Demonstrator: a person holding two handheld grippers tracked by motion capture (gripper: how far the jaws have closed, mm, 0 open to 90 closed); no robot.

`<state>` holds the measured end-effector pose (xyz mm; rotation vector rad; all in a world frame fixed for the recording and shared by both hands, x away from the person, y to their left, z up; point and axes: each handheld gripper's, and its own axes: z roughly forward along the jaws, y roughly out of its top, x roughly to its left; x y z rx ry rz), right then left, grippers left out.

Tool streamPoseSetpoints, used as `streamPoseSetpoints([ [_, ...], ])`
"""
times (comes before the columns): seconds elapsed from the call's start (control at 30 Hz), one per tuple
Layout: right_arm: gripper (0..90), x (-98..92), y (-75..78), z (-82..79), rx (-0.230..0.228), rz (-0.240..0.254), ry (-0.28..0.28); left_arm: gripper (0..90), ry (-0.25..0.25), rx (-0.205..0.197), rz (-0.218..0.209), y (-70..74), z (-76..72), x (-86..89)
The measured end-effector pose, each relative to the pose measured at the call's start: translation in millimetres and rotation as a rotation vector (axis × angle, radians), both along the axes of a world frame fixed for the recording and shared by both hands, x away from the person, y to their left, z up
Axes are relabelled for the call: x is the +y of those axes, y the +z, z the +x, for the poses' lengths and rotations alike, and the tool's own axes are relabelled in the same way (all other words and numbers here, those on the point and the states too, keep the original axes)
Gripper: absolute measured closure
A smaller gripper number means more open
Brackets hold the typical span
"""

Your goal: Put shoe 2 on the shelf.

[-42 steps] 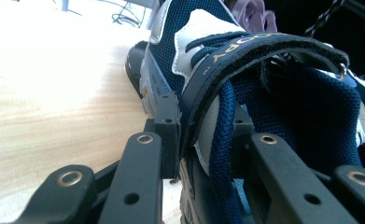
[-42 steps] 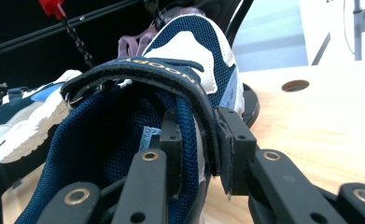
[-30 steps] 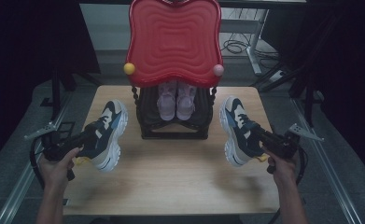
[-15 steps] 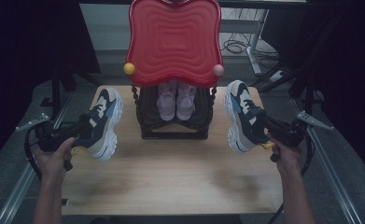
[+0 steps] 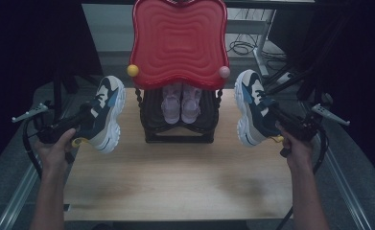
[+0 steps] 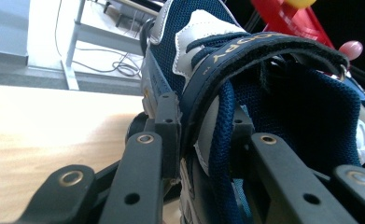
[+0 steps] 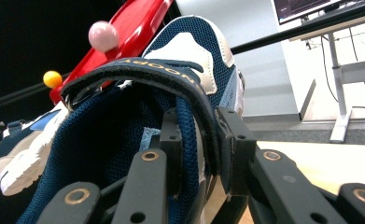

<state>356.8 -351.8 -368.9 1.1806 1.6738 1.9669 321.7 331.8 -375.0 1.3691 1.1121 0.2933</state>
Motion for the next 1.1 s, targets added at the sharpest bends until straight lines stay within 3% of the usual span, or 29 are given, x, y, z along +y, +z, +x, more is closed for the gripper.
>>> streamPoseSetpoints([
  [0.47, 73.6, 3.0, 31.5, 9.4, -0.033, 0.001, 0.001, 73.7, 0.012, -0.040, -0.021, 26.3, 13.9, 0.0],
  [0.93, 73.5, 1.6, 49.6, 21.1, -0.049, 0.022, -0.009, 73.8, 0.031, -0.052, -0.041, 38.9, 26.5, 5.2],
  [1.1, 73.5, 0.1, 56.5, 23.6, -0.056, 0.027, -0.018, 73.8, 0.047, -0.073, -0.044, 48.9, 29.5, 7.7],
])
